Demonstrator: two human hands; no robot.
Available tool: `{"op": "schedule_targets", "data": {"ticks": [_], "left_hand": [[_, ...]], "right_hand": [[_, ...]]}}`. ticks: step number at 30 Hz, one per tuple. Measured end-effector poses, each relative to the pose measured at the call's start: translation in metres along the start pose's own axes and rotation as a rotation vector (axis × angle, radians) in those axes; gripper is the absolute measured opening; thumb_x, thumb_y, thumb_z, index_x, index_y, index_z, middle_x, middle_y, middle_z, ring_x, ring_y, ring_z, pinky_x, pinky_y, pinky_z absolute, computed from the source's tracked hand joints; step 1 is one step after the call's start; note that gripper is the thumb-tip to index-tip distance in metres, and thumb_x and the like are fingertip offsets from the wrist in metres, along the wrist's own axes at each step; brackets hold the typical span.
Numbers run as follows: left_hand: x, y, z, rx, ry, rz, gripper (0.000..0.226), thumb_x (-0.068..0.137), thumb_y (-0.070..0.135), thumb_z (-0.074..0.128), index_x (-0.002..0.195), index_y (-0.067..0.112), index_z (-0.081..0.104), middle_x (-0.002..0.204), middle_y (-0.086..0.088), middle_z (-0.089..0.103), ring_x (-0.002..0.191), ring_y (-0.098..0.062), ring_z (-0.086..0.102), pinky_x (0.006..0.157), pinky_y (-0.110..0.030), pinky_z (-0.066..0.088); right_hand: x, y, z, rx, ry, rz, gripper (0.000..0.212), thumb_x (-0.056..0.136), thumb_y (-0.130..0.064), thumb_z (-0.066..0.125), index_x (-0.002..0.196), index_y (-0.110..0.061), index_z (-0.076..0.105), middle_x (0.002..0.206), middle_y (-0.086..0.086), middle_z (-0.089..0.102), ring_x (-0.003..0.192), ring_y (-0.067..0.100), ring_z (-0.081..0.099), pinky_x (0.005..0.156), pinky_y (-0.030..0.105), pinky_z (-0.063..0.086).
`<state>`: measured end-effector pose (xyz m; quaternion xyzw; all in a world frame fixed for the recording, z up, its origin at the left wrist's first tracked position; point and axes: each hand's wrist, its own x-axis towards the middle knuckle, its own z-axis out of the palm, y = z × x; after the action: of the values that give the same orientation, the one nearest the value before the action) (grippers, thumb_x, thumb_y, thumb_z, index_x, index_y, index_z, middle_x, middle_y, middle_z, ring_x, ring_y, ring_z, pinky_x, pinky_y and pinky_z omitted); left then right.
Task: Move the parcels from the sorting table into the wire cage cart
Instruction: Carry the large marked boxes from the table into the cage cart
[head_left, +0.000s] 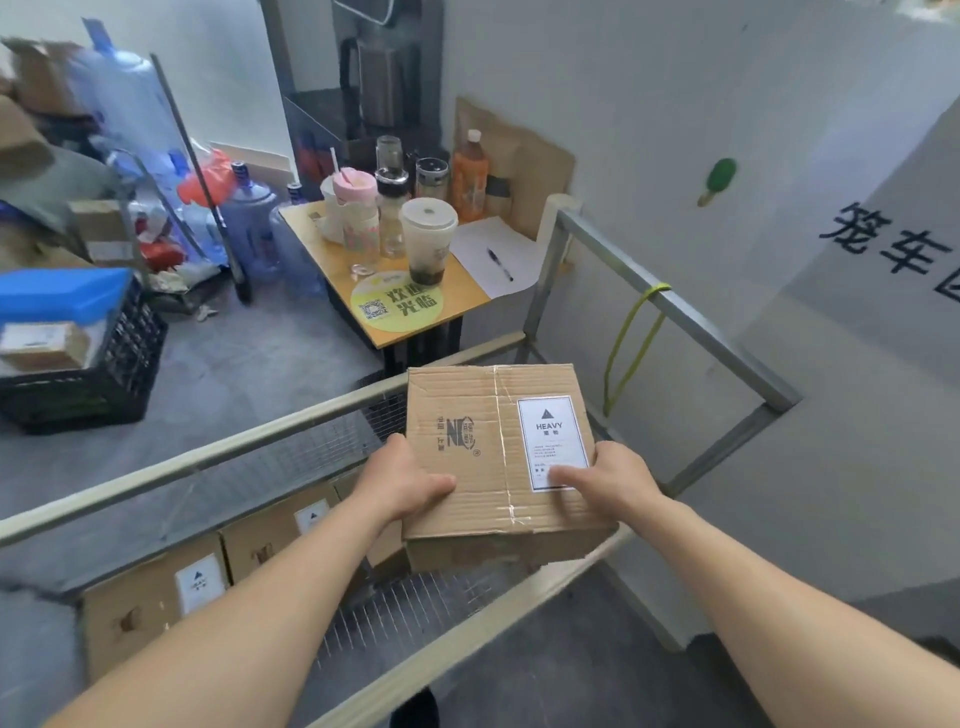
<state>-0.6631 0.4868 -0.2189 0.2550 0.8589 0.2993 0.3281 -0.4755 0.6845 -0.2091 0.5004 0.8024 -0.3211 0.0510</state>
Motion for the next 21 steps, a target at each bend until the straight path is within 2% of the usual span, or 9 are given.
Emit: {"op": "schedule_targets", "data": {"ticks": [5,8,10,13,16,18,21], "left_hand": [[0.042,-0.003,0.006,-0.007,-0.035,-0.063,0.050,0.072,0.035,0.085,0.112,0.019,0.059,0.105,0.005,0.067,0.095,-0.014,0.062,0.068,-0.023,0.045],[0.059,-0.009,0.013,-0.019,-0.050,-0.108,0.050,0.073,0.034,0.085,0.106,0.020,0.051,0.097,0.010,0.060,0.089,-0.010,0.057,0.060,-0.017,0.039],[0.071,-0.017,0.020,-0.030,-0.069,-0.139,0.052,0.073,0.033,0.085,0.111,0.019,0.052,0.103,0.008,0.062,0.092,-0.011,0.059,0.063,-0.018,0.042],[0.086,-0.026,0.033,-0.014,-0.074,-0.199,0.058,0.073,0.034,0.086,0.116,0.017,0.051,0.114,0.001,0.062,0.102,-0.018,0.060,0.075,-0.025,0.044],[0.103,-0.034,0.050,-0.006,-0.077,-0.240,0.050,0.074,0.033,0.086,0.102,0.023,0.046,0.110,0.002,0.061,0.094,-0.016,0.056,0.076,-0.025,0.042],[0.116,-0.040,0.065,-0.009,-0.077,-0.284,0.054,0.075,0.032,0.086,0.109,0.018,0.047,0.111,0.001,0.060,0.096,-0.017,0.056,0.077,-0.026,0.042],[0.140,-0.048,0.092,-0.021,-0.080,-0.340,0.052,0.077,0.029,0.084,0.108,0.019,0.044,0.112,0.000,0.060,0.092,-0.015,0.052,0.075,-0.025,0.041]], "right_hand": [[0.044,-0.004,0.009,-0.017,-0.028,0.036,0.042,0.065,-0.059,0.074,0.087,-0.026,0.058,0.086,-0.012,0.064,0.078,0.008,0.060,0.059,0.030,0.046],[0.069,-0.002,0.018,-0.043,-0.063,0.042,0.042,0.066,-0.059,0.074,0.087,-0.027,0.055,0.087,-0.012,0.063,0.079,0.007,0.059,0.058,0.029,0.044],[0.085,-0.002,0.025,-0.059,-0.085,0.046,0.043,0.066,-0.059,0.074,0.089,-0.028,0.054,0.089,-0.013,0.061,0.081,0.007,0.059,0.059,0.029,0.044],[0.109,0.003,0.037,-0.092,-0.120,0.053,0.046,0.067,-0.058,0.074,0.093,-0.026,0.054,0.092,-0.011,0.061,0.083,0.010,0.059,0.061,0.030,0.045],[0.134,0.013,0.051,-0.094,-0.158,0.059,0.048,0.065,-0.057,0.073,0.095,-0.024,0.055,0.094,-0.009,0.062,0.083,0.010,0.059,0.060,0.030,0.044],[0.154,0.023,0.061,-0.101,-0.185,0.051,0.050,0.066,-0.056,0.072,0.099,-0.022,0.056,0.096,-0.008,0.063,0.085,0.012,0.059,0.060,0.030,0.043],[0.187,0.042,0.080,-0.089,-0.216,0.044,0.048,0.070,-0.051,0.073,0.104,-0.021,0.057,0.101,-0.006,0.064,0.088,0.014,0.061,0.063,0.030,0.045]]}}
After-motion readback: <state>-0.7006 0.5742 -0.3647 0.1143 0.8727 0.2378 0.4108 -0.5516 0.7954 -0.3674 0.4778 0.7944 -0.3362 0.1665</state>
